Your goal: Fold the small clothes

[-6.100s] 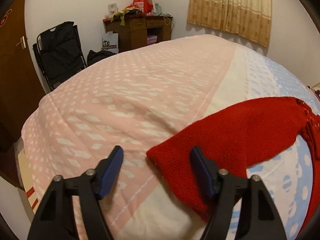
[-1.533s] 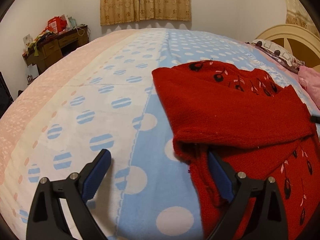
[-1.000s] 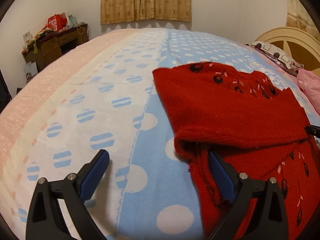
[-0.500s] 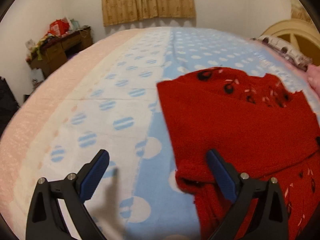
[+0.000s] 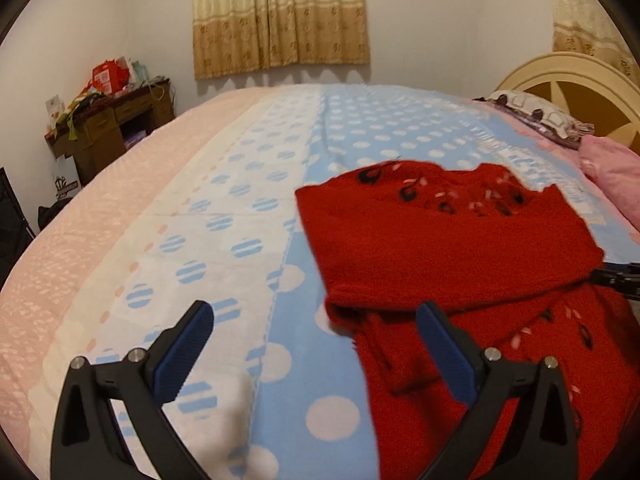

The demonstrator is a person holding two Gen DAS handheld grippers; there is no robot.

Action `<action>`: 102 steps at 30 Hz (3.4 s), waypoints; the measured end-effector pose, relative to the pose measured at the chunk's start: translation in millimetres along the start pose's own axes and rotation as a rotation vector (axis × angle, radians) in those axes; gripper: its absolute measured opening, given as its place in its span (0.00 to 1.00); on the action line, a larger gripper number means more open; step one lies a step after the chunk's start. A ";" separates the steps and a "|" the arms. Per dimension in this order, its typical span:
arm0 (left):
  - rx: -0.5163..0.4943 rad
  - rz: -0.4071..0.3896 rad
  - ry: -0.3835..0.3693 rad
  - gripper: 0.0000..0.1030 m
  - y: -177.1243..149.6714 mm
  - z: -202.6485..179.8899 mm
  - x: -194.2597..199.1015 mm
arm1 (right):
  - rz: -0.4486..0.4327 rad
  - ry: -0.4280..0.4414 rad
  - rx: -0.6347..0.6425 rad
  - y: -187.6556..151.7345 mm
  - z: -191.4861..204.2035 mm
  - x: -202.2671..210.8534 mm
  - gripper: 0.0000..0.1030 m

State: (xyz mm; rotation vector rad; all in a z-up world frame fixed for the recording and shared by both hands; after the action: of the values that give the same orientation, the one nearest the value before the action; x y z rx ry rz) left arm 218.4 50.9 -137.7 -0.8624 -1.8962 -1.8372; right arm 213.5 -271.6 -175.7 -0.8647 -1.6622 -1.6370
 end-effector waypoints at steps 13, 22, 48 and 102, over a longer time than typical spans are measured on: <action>-0.023 -0.034 -0.063 1.00 -7.4 -24.3 40.9 | -0.071 0.066 -0.017 -16.6 17.7 53.9 0.49; -0.052 -0.063 -0.087 1.00 -14.1 -35.1 75.5 | -0.094 0.093 0.009 -35.3 33.3 86.0 0.50; -0.153 -0.037 -0.128 1.00 -73.7 -57.9 139.4 | -0.109 0.082 0.095 -106.7 47.1 160.7 0.50; 0.031 0.401 -0.486 0.20 -167.0 -53.3 100.7 | 0.032 0.059 -0.062 -204.1 -38.8 166.1 0.50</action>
State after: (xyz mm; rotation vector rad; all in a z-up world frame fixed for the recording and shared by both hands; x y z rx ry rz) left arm 27.1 21.5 -196.0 -1.6585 -1.8186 -1.4398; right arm -49.2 -309.0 -157.2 -0.8603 -1.5578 -1.6841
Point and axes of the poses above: each gripper's, at about its wrist camera, not at the fingertips, and x roughly against the way its jaws point, z to its left, y to its top, the point moved 4 cm from there along -x, roughly the way its jaws point, and after that the axes turned 9 degrees about -y, right-handed, at the moved point
